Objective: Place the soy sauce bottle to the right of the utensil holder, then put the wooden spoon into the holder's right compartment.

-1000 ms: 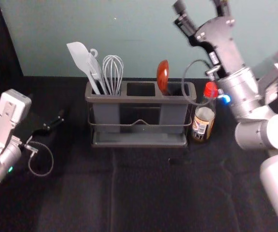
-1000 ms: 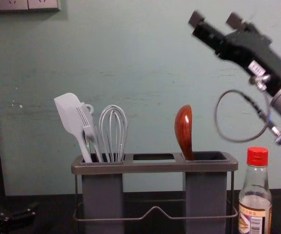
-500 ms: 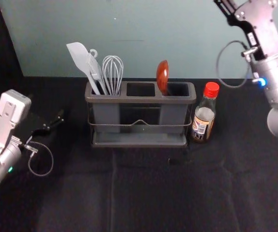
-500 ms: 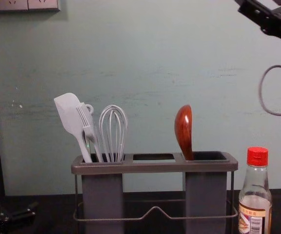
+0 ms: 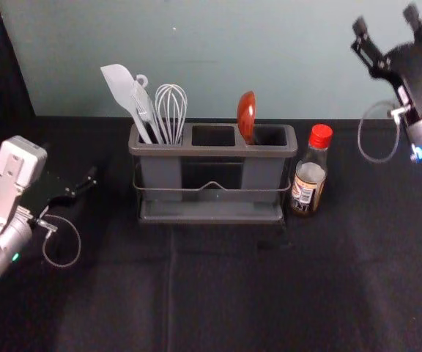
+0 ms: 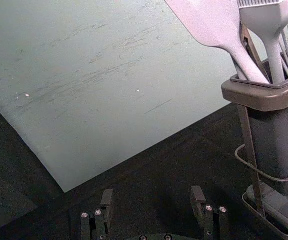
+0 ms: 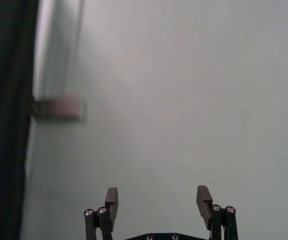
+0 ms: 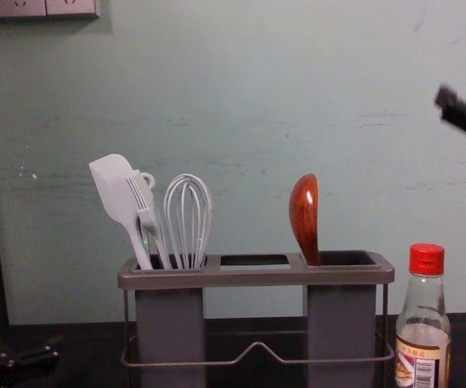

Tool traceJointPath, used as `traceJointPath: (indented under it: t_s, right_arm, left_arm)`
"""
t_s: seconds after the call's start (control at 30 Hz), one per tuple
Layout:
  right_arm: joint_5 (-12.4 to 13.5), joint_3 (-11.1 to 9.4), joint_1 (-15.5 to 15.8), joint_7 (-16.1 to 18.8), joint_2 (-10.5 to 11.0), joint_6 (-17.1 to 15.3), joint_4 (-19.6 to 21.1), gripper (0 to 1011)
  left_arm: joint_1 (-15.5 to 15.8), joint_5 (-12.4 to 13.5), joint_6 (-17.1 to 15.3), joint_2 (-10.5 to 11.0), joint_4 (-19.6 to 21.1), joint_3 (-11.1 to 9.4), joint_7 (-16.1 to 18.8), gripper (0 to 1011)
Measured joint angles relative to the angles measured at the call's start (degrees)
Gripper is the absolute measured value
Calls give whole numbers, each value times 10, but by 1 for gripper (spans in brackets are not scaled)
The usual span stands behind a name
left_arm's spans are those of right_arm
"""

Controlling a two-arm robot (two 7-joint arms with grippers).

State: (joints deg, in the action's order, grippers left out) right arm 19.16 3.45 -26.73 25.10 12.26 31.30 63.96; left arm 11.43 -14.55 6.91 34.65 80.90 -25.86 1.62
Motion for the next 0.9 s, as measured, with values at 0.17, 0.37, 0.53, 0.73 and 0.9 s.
traceJointPath:
  t_s: [0.17,0.37,0.53,0.73,0.9]
  right_arm:
    - [-59,3,18,-57,12,-71,8,1003]
    - [-104,13,39,-92,26,-177,37,1002]
    - [-113,20,49,-92,35,-222,49,1003]
    - [-121,25,75,-93,43,-240,77,1003]
    - [-122,20,124,-98,49,-247,131,1003]
  left_arm:
    - [0,0,0,0,0,0,0,1000]
    - [0,0,0,0,0,0,0,1000]
    - [0,0,0,0,0,0,0,1000]
    - [0,0,0,0,0,0,0,1000]
    - [0,0,0,0,0,0,0,1000]
